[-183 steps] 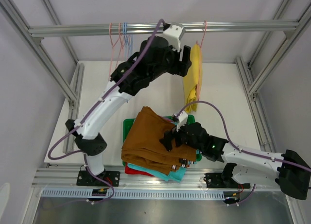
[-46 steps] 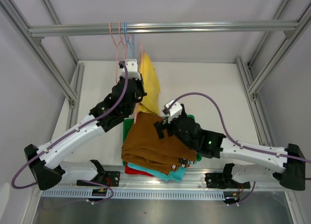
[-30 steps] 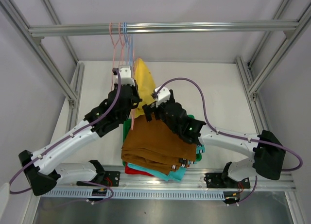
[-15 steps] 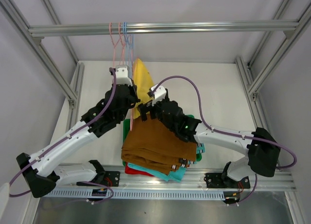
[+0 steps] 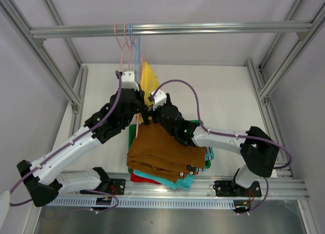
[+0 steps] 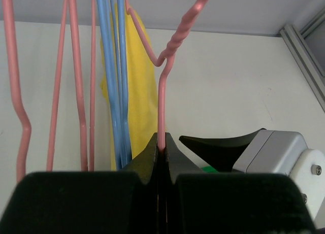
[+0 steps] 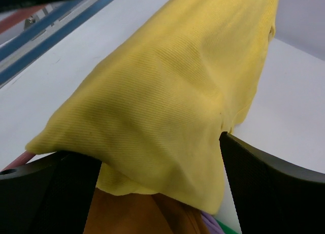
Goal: Remove the trousers from the hanger
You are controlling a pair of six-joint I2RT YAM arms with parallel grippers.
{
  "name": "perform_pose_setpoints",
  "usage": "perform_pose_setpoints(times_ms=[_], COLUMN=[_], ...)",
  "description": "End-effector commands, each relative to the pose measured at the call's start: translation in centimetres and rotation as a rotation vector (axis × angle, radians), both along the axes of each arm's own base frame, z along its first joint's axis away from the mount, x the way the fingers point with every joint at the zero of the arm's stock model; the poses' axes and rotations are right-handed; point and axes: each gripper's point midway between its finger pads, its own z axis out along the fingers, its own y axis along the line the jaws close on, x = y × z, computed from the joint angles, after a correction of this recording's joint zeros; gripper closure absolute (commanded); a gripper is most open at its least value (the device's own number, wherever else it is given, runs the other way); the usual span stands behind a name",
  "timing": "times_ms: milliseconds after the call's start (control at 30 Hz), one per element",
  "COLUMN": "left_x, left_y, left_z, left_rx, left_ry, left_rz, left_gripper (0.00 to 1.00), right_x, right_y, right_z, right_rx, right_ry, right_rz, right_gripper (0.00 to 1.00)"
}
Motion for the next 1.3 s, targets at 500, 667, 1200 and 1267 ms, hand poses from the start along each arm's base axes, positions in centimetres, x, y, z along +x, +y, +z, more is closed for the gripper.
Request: perform_pose_setpoints(times_ms=[500,667,1200,1267], left_x=[-0.4,-0.4,-0.5,-0.6], left_y=[-1.2,-1.5,-2.2,-2.2], left_z=[3.9,3.4,3.3,3.4], left_rx=[-0.113,-0.106,-0.096,-0.099], left_ry=[-0.068,-0.056,-0.049,-0.05], left_rz=[-0.065,-0.074,-0.113,-0.116], left_gripper=[0.99,1.0,1.0,1.0], right_x=[2.8,2.4,6.0,6.0], right_y=[-2.3,-2.4,-1.1,-0.9], right_z=[6.5,8.2,8.3,9.0], right_rx=[0.144,0.182,0.223,0.233], right_ry=[-0.052,-0.04,0.012,0.01], right_rz=[-0.004,0.049,0.177,0.203], right_gripper=[0.05,0.04,0.26,0.39])
